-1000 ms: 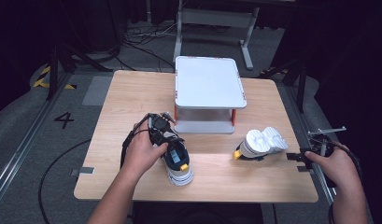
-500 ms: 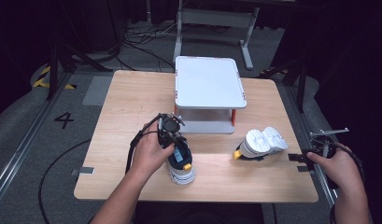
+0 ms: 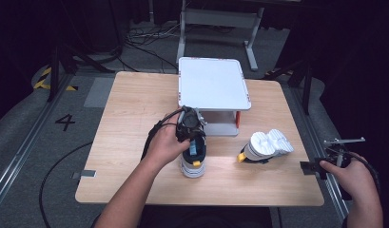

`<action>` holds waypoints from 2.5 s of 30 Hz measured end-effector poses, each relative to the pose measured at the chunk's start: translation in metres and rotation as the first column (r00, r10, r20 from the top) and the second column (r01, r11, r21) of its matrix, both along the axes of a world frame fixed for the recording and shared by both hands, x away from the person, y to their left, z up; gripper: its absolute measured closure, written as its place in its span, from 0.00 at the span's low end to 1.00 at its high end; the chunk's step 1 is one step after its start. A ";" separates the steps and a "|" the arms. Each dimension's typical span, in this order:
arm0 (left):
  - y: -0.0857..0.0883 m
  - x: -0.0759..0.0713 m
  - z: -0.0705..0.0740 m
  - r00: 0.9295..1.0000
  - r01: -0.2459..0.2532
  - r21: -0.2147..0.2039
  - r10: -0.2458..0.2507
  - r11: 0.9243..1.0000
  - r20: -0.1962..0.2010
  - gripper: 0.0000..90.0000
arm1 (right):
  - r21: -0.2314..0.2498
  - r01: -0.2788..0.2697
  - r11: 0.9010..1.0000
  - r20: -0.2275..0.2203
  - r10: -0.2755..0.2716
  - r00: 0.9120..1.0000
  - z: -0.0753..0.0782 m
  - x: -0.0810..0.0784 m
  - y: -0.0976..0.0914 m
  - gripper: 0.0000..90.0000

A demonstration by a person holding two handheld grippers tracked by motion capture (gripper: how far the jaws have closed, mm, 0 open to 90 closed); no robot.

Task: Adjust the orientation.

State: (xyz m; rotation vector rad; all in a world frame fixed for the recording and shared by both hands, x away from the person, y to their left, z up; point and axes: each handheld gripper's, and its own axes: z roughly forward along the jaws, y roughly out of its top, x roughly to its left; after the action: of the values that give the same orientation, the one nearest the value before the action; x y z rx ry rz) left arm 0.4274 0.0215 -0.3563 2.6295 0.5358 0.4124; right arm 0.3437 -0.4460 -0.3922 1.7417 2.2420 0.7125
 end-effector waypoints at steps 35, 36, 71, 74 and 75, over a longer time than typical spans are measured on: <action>0.020 -0.077 0.004 0.911 -0.380 -0.215 0.324 0.899 -0.254 0.33 | 0.006 -0.017 1.000 0.019 0.017 1.000 0.007 0.004 0.004 0.31; 0.020 -0.084 0.001 0.907 -0.395 -0.238 0.335 0.888 -0.256 0.31 | 0.009 -0.020 1.000 0.020 0.020 1.000 0.008 0.005 0.005 0.31; -0.023 -0.122 -0.055 0.894 -0.446 -0.232 0.420 0.864 -0.156 1.00 | 0.010 -0.046 0.999 0.020 0.046 0.999 0.008 0.013 0.010 0.31; -0.023 -0.118 -0.059 0.898 -0.439 -0.227 0.419 0.869 -0.135 1.00 | 0.009 -0.047 0.999 0.022 0.047 0.999 0.008 0.012 0.010 0.31; -0.023 -0.116 -0.061 0.898 -0.440 -0.233 0.421 0.867 -0.130 1.00 | 0.011 -0.048 0.999 0.023 0.048 0.999 0.008 0.011 0.009 0.31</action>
State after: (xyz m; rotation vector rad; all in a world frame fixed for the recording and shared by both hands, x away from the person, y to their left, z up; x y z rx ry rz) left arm 0.3114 -0.0015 -0.4176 2.2685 1.1345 0.3481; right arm 0.3548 -0.4367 -0.3840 1.6818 2.2760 0.7534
